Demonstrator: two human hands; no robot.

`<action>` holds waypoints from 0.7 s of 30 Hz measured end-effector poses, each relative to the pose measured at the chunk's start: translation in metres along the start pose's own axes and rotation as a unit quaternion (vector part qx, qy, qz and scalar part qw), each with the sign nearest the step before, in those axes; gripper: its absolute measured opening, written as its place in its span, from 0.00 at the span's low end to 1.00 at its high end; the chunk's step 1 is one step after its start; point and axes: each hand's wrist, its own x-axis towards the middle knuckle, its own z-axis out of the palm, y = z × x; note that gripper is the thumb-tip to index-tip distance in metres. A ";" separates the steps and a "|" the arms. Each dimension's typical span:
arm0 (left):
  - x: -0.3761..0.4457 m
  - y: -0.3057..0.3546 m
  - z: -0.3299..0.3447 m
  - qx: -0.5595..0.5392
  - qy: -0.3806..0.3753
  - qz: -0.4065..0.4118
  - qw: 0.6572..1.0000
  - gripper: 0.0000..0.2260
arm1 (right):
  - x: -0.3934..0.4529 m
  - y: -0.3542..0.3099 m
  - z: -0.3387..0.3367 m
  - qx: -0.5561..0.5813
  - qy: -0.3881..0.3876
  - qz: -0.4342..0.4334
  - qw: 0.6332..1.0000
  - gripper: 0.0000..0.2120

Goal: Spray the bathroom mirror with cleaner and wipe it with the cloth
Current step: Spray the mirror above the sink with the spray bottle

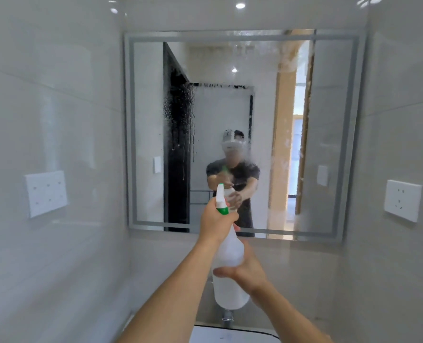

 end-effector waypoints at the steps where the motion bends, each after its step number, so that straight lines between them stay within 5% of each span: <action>1: 0.000 -0.002 -0.008 -0.005 0.008 -0.004 1.000 0.14 | 0.000 -0.002 0.007 -0.002 -0.007 -0.001 1.000 0.35; 15: -0.009 -0.019 -0.118 0.006 0.110 -0.020 0.994 0.11 | 0.009 -0.016 0.109 -0.026 -0.091 -0.019 0.995 0.35; 21: -0.006 -0.016 -0.151 0.004 0.111 -0.028 0.993 0.18 | 0.014 -0.031 0.138 -0.023 -0.115 -0.035 0.993 0.39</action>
